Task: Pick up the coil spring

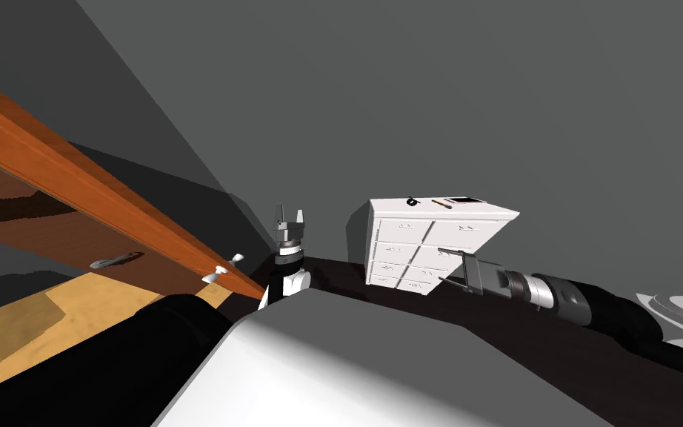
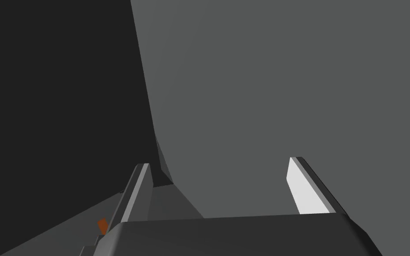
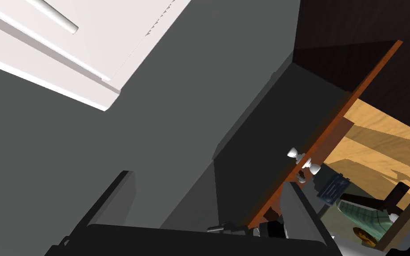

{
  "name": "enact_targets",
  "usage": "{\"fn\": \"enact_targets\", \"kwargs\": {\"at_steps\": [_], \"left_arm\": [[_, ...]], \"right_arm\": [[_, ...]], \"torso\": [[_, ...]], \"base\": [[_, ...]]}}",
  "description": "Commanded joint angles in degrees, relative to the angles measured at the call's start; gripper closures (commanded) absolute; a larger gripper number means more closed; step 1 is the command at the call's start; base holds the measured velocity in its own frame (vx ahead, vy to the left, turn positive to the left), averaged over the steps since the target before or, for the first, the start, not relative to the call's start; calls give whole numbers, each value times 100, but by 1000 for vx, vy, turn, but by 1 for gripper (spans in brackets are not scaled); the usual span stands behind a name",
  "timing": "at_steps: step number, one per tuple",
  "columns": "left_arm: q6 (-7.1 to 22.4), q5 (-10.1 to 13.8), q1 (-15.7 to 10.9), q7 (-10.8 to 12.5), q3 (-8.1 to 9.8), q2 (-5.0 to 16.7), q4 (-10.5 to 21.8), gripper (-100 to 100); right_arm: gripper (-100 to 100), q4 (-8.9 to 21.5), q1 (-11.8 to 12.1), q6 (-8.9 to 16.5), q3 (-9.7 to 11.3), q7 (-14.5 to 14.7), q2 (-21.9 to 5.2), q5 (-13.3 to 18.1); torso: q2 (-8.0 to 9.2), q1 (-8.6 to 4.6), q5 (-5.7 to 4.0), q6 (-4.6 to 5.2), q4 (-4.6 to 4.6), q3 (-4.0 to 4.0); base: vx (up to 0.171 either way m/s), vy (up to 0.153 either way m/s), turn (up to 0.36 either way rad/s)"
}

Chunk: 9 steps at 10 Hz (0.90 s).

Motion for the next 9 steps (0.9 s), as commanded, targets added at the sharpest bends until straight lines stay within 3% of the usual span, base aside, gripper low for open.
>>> {"fn": "enact_targets", "kwargs": {"at_steps": [1,4,5,6,9], "left_arm": [[0,0,0,0,0,0,0,0],[0,0,1,0,1,0,0,0],[0,0,0,0,0,0,0,0],[0,0,1,0,1,0,0,0],[0,0,0,0,0,0,0,0]], "right_arm": [[-100,53,6,-103,-73,106,-286,273],[-100,398,-60,-519,-283,549,-763,810],[-100,398,-60,-519,-283,549,-906,977],[-100,559,-101,-722,-392,765,-1099,1156],[-100,715,-148,-919,-506,975,-1450,1652]], "torso": [[0,0,0,0,0,0],[-1,-8,-1,5,0,0],[-4,-4,-1,1,-1,-2],[-4,-6,0,4,-1,-2],[-9,-7,-1,1,-2,-5]], "base": [[-17,51,106],[-8,51,125],[-3,46,104],[-2,57,152],[10,41,103]]}}
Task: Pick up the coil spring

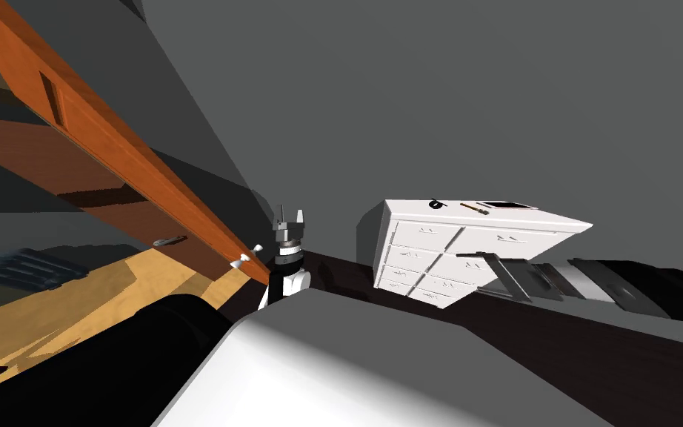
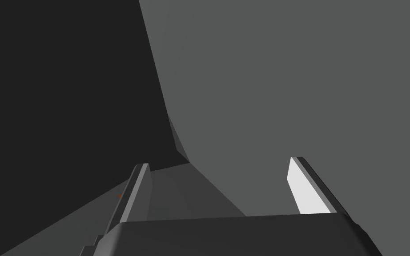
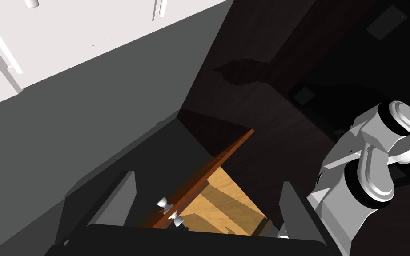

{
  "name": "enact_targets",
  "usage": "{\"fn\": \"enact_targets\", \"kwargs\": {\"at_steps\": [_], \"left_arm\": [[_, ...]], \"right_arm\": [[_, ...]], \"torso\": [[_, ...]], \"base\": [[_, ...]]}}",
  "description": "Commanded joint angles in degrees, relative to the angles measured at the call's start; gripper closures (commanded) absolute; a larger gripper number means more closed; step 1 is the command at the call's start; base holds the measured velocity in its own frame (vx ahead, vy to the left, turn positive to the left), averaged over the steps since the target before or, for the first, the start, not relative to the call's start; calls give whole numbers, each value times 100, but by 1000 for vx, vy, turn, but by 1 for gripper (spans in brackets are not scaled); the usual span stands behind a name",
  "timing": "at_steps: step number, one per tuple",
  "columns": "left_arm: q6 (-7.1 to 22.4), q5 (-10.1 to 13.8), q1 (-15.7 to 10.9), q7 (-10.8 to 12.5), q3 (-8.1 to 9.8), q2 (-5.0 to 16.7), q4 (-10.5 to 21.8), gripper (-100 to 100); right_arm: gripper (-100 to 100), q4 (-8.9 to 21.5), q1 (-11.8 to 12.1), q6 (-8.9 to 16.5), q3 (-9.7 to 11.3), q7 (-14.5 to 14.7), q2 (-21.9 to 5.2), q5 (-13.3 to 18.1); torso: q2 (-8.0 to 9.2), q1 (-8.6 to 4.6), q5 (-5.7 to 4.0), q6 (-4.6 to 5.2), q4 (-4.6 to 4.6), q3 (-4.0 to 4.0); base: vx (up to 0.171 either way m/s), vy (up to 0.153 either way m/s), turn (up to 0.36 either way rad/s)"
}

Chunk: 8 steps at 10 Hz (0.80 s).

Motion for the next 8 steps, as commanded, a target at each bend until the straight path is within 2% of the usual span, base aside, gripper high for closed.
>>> {"fn": "enact_targets", "kwargs": {"at_steps": [1,2,3,4,5,6,7,8], "left_arm": [[0,0,0,0,0,0,0,0],[0,0,0,0,0,0,0,0],[0,0,0,0,0,0,0,0],[0,0,0,0,0,0,0,0],[0,0,0,0,0,0,0,0],[0,0,0,0,0,0,0,0],[0,0,0,0,0,0,0,0],[0,0,0,0,0,0,0,0]], "right_arm": [[-100,167,-65,-216,-134,222,-286,286],[-100,167,-65,-216,-134,222,-313,458],[-100,318,-127,-408,-255,416,-544,629],[-100,318,-127,-408,-255,416,-544,790],[-100,465,-195,-600,-376,600,-754,977],[-100,465,-195,-600,-376,600,-754,1149],[-100,608,-266,-791,-495,774,-943,1319],[-100,608,-266,-791,-495,774,-943,1468]], "torso": [[0,0,0,0,0,0],[-3,3,1,-3,0,-1],[-2,0,0,1,0,-1],[-5,3,2,-3,-1,-3],[-5,-2,-1,1,-1,-3],[-10,-1,0,-3,-2,-6],[-6,-3,-1,1,-2,-4],[-9,-2,0,-1,-2,-5]], "base": [[22,44,145],[20,33,69],[27,42,119],[30,29,82],[41,34,127],[31,27,77],[39,31,112],[38,22,54]]}}
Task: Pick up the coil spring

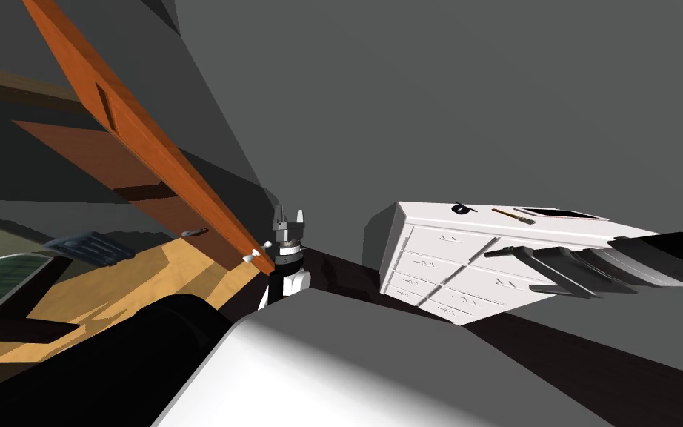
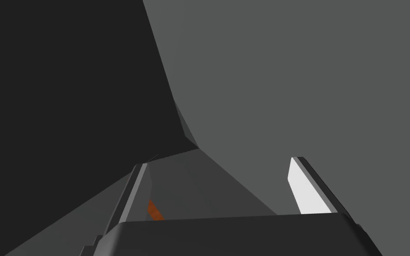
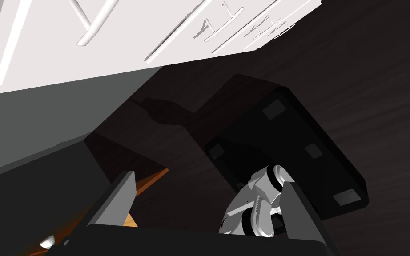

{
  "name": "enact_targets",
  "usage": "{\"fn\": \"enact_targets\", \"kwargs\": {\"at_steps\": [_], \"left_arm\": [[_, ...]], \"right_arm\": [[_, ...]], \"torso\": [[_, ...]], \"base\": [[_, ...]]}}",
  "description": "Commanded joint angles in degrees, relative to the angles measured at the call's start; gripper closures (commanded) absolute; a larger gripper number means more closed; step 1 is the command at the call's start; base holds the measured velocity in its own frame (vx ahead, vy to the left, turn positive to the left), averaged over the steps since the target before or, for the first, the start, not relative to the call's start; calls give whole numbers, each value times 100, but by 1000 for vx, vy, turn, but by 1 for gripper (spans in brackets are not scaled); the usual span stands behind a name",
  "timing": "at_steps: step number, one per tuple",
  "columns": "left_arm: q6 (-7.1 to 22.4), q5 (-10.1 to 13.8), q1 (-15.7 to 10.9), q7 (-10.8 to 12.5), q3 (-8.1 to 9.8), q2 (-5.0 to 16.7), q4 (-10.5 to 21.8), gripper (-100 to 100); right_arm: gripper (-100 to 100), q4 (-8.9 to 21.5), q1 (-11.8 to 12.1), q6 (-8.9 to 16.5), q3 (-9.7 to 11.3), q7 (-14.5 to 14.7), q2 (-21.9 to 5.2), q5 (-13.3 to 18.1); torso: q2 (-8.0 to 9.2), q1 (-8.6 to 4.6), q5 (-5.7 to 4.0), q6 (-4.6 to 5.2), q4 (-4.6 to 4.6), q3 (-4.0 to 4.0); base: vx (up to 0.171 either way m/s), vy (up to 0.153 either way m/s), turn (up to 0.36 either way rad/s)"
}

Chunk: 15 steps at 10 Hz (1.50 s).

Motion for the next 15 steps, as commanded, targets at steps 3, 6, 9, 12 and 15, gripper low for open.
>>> {"fn": "enact_targets", "kwargs": {"at_steps": [3,6,9,12,15], "left_arm": [[0,0,0,0,0,0,0,0],[0,0,0,0,0,0,0,0],[0,0,0,0,0,0,0,0],[0,0,0,0,0,0,0,0],[0,0,1,0,0,0,0,0]], "right_arm": [[-100,83,-6,-219,-227,134,-175,474],[-100,336,-151,-598,-441,419,-446,968],[-100,448,-220,-782,-536,542,-552,1302],[-100,644,-346,-1137,-700,747,-709,1758],[-100,854,-490,-1670,-870,947,-811,2285]], "torso": [[5,0,1,-2,2,4],[-3,1,0,0,-1,-2],[-10,3,1,-2,-2,-6],[-13,-6,-3,1,-4,-8],[-53,-5,-2,-3,-14,-32]], "base": [[26,21,59],[54,27,91],[63,20,69],[85,2,77],[192,-9,140]]}}
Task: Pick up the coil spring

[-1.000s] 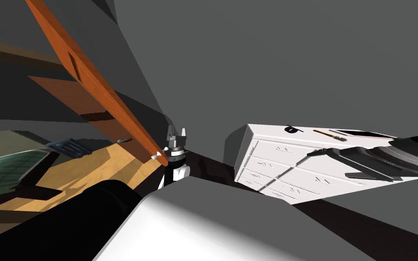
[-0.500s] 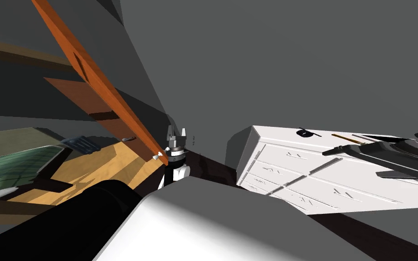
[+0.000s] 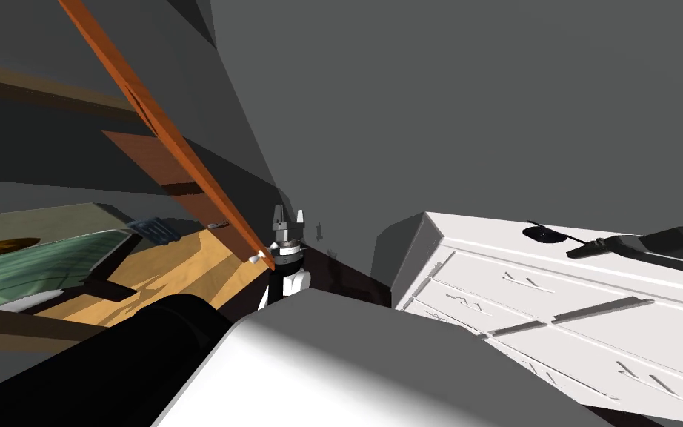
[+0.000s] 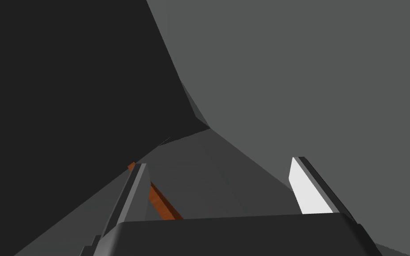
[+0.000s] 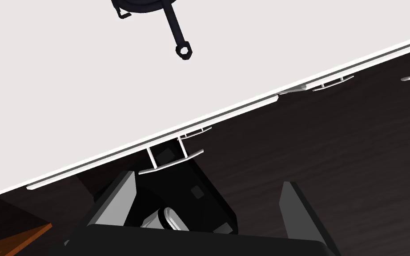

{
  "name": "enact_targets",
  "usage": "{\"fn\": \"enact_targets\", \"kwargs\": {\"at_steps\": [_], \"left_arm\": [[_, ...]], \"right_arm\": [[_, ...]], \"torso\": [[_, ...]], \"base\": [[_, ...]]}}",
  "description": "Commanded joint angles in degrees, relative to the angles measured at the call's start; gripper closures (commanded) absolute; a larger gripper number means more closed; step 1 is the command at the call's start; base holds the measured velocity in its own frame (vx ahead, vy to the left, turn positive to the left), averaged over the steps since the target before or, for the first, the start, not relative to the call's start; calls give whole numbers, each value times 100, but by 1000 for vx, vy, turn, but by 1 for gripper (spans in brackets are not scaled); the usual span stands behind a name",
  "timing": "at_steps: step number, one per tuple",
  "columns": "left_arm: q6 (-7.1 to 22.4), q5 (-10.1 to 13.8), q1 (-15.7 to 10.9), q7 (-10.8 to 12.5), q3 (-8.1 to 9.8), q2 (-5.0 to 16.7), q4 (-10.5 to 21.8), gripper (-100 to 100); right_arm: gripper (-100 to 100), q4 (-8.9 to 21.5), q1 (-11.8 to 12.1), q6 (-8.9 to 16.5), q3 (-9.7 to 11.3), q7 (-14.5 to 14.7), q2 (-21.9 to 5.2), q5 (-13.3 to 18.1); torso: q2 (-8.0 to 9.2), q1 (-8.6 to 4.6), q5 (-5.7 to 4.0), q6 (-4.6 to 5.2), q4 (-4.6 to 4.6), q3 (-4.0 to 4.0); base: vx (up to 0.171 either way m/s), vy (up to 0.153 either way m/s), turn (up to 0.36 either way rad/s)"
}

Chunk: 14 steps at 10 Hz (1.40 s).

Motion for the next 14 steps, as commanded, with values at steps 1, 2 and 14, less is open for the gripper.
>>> {"fn": "enact_targets", "kwargs": {"at_steps": [1,2,14], "left_arm": [[0,0,0,0,0,0,0,0],[0,0,0,0,0,0,0,0],[1,0,-2,0,0,-1,1,0]], "right_arm": [[-100,100,-83,-286,-43,74,-50,209],[-100,143,-115,-445,-75,97,-47,318],[100,54,-49,-460,64,-56,85,481]], "torso": [[0,0,0,0,0,0],[-12,-17,-4,-1,-3,-8],[92,14,1,6,23,54]], "base": [[254,-83,115],[257,-115,118],[57,-35,32]]}}
